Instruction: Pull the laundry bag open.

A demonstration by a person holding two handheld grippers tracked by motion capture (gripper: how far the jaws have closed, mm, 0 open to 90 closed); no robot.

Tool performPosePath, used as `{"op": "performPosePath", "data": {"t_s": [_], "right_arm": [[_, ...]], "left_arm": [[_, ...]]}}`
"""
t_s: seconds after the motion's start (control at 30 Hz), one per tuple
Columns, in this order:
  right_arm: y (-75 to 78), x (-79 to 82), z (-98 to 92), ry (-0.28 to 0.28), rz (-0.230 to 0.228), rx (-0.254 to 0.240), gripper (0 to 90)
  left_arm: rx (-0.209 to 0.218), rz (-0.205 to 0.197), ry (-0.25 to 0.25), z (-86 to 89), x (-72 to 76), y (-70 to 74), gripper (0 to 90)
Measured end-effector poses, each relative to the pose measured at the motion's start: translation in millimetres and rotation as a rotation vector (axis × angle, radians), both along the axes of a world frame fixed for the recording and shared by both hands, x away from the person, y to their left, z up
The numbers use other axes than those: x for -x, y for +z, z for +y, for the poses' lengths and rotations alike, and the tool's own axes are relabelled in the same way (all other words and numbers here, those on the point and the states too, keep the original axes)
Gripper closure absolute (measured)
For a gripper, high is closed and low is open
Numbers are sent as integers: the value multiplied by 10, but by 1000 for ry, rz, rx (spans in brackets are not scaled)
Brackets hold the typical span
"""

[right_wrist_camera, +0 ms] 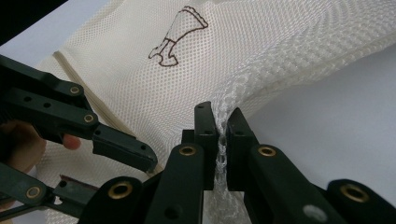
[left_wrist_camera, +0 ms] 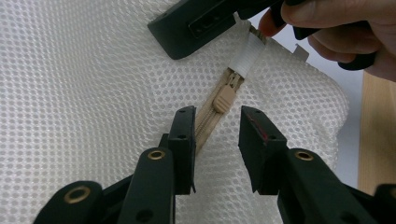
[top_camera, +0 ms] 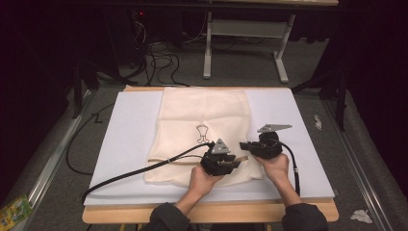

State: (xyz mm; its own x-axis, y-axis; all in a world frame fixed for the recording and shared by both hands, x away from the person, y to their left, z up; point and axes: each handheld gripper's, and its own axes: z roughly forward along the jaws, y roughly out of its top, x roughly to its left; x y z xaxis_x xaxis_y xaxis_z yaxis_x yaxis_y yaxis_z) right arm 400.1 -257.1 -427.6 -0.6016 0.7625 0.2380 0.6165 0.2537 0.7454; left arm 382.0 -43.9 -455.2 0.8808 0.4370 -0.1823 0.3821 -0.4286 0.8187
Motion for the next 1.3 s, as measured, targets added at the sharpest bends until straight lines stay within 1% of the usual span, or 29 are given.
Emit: {"op": "performPosePath", "data": {"t_s": [0.07,0.13,0.2,0.27,0.37,0.5,0.6,0.67,0.77,0.87,0.93,1.03,1.1,1.17,1.3], "right_arm": [[3,3,2,0,0,-2,879],[4,3,6,3,2,-2,879],[4,2,8,4,2,-4,879],[3,1,8,5,2,-4,879],[5,1,10,5,2,-4,879],[9,-2,15,6,2,-2,879],[13,-5,20,4,2,-4,879],[11,-8,24,4,3,-5,879],[7,-7,18,5,2,-4,879],[9,-6,19,6,2,-3,878],[11,-5,22,6,1,-4,879],[5,-9,26,9,0,1,878],[2,-8,28,9,2,1,878],[2,-6,29,7,4,1,879],[4,-6,28,8,4,3,879]], "left_arm": [[-1,0,-11,-29,8,-1,667],[13,16,-15,-48,-1,-11,664],[5,23,-12,-69,-14,-21,659],[-3,20,-13,-90,-16,-29,655],[0,22,-7,-115,-23,-29,654],[10,25,-9,-143,-28,-23,653],[18,19,-16,-153,-17,-24,661],[19,15,-16,-156,-11,-30,672],[29,14,-16,-160,-7,-29,694],[44,10,-25,-162,3,-23,716],[43,8,-27,-165,7,-26,729],[39,21,-15,-174,-6,-43,745],[44,25,-9,-179,-15,-46,756],[47,28,-8,-180,-24,-44,779],[38,27,-5,-172,-43,-37,835]]}}
